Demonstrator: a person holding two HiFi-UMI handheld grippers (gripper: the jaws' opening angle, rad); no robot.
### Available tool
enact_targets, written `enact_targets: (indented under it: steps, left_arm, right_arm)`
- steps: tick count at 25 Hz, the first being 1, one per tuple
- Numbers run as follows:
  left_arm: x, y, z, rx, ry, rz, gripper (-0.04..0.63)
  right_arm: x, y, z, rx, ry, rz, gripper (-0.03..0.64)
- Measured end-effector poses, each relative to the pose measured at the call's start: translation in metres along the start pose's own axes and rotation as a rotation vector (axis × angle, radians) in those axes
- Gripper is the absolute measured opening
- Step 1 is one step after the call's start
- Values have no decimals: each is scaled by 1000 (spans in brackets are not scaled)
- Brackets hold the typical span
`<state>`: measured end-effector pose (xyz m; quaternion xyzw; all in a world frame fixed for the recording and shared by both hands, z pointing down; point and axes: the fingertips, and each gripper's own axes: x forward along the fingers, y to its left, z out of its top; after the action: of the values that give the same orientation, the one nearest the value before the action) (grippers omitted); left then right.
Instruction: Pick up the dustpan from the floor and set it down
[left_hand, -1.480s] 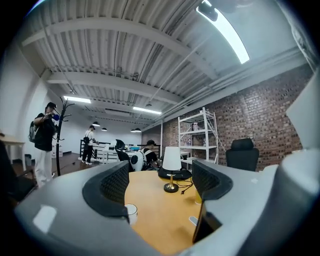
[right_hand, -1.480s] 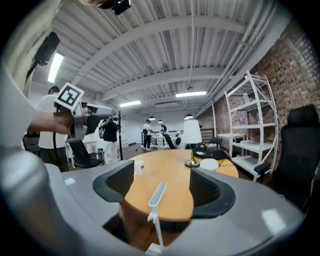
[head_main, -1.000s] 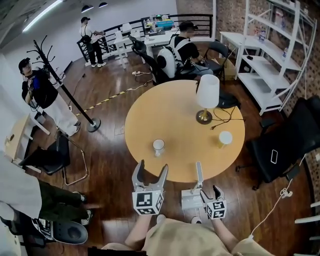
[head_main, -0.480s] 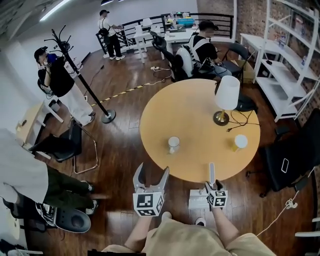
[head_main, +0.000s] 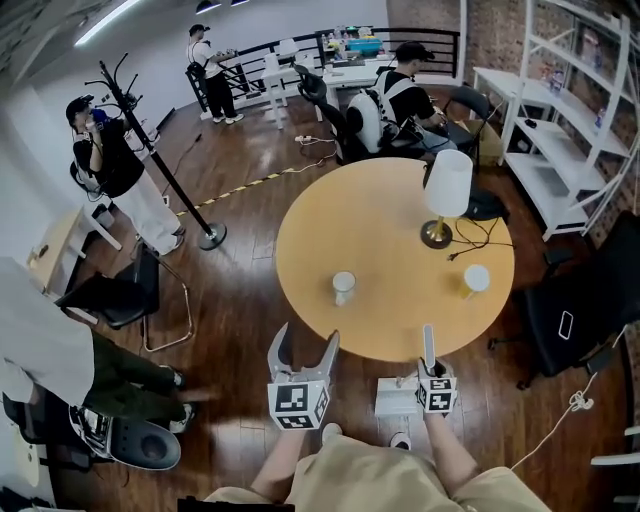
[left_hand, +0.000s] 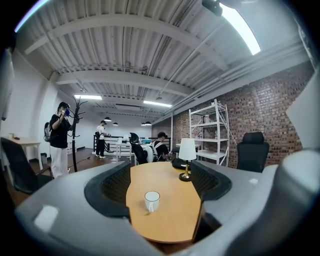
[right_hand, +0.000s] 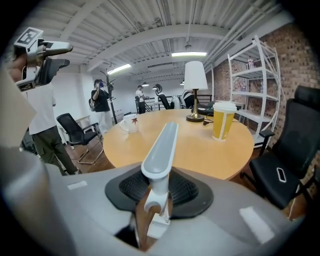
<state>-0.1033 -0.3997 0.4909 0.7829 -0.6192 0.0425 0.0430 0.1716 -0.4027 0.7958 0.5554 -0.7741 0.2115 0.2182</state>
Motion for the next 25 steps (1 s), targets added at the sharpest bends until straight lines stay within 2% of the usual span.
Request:
enact_targets:
  steps: [5,9,18,25]
  left_arm:
    - [3,-12,-3,-10,-1,-31,359]
    - [3,-15,-5,-20,-3,-46,359]
    - [0,-27,4,-31,-28,-70,359]
    - [-15,-27,40,-35,-109,-35,356]
  right_arm:
    - [-36,-2,9,8,-41,-48,118]
    - [-63,7,37,-11,-124,-45,117]
    - [-139,22,147,-58,-408,-78,117]
    - [-211,33,239,-85,-637,-103,117]
